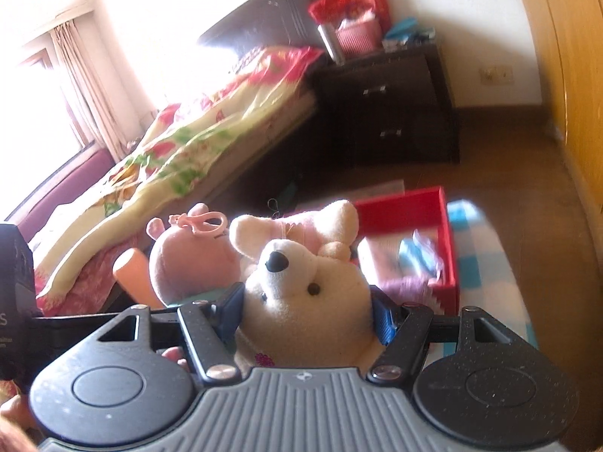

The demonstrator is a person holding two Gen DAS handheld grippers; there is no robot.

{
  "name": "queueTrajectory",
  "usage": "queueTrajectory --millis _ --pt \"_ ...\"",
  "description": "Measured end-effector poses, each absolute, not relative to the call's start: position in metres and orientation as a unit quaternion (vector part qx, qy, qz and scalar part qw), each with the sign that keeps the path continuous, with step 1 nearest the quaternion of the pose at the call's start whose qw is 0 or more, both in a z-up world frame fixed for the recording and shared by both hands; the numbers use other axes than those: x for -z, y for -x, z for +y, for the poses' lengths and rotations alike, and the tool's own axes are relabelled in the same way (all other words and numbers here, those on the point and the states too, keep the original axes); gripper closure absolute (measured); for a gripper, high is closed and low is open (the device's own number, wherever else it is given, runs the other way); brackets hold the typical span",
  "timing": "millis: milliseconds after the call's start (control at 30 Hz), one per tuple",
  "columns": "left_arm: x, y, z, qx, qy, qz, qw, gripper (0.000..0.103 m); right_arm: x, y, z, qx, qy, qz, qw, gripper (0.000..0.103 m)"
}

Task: Organize soft objects
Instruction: 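Carry the pig and bear into the red box and open both tools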

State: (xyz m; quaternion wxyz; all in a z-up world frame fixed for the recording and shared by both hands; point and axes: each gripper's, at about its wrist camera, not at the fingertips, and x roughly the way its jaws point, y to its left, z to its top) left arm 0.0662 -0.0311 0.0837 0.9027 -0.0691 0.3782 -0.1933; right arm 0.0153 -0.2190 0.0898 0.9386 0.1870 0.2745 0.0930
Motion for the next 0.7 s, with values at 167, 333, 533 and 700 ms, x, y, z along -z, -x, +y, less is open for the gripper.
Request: queueTrajectory --millis 167,333,533,700 --pt "-0.083 -0.079 -0.042 0.201 0.071 0.375 0.902 0.033 -0.097 -0.029 -0.227 -0.076 -0.19 0.254 0.945 0.057" --pt "-0.083 -0.088 -0.046 0.201 0.064 0.367 0.906 0.033 -0.105 -0.045 -0.234 -0.064 -0.185 0.236 0.952 0.057" --pt "-0.084 -0.107 -0.053 0.194 0.05 0.355 0.913 0.033 -0.104 -0.067 -0.231 -0.059 -0.173 0.227 0.957 0.057" --pt "-0.08 -0.126 -0.063 0.192 0.031 0.341 0.92 0.033 -0.101 -0.089 -0.234 -0.056 -0.166 0.223 0.959 0.057"
